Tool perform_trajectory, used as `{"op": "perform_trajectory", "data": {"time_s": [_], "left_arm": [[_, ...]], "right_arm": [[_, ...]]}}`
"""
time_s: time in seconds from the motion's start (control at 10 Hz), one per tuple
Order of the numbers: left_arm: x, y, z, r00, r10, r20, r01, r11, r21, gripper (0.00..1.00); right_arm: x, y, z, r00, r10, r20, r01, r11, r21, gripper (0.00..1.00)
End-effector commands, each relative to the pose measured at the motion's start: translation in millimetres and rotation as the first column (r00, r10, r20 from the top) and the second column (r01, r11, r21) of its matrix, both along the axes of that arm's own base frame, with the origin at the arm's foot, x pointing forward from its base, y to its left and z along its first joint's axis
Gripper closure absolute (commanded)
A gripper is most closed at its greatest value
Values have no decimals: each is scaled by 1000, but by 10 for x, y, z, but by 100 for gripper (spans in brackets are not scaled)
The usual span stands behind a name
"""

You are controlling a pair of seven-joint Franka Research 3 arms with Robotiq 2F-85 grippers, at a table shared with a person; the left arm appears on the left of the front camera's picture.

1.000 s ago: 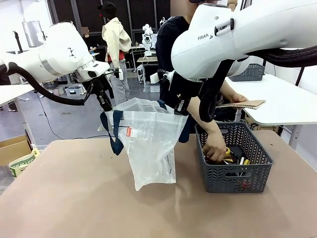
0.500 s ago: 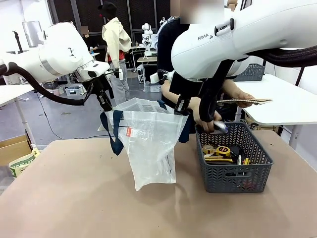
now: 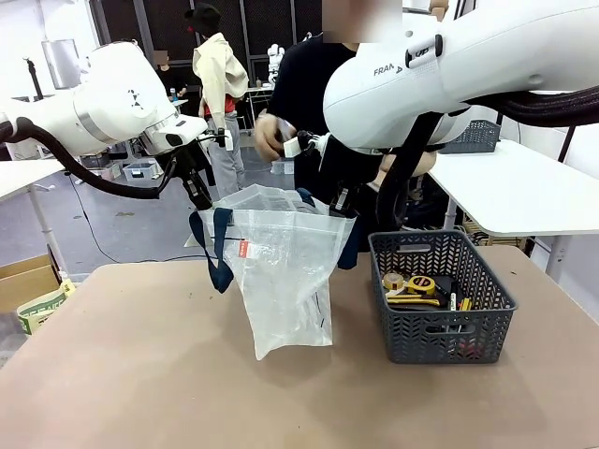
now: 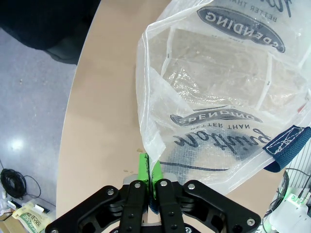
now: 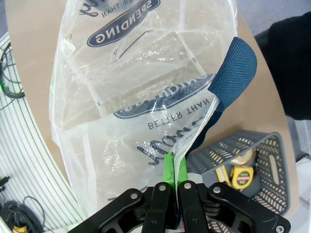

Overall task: Transfer purchased items from the store into the shopping bag.
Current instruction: Move the Reusable shopping bag to the right side of the table.

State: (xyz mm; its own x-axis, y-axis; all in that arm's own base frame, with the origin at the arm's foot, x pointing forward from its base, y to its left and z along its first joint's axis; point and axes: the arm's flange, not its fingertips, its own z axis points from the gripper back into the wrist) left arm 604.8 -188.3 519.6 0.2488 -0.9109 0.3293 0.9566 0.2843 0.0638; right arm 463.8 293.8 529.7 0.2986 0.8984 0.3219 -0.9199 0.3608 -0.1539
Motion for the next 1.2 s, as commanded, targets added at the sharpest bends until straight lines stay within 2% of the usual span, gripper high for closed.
{"op": "perform_trajectory", "data": {"time_s": [0.0, 1.1], "left_arm": [[5, 18, 0, 1000, 2, 0, -2, 1000, 1, 100], [5, 18, 0, 1000, 2, 0, -2, 1000, 1, 100]], "right_arm": [[3, -20, -3, 1000, -1, -1, 1, 1000, -6, 100], [3, -20, -3, 1000, -1, -1, 1, 1000, -6, 100]]}}
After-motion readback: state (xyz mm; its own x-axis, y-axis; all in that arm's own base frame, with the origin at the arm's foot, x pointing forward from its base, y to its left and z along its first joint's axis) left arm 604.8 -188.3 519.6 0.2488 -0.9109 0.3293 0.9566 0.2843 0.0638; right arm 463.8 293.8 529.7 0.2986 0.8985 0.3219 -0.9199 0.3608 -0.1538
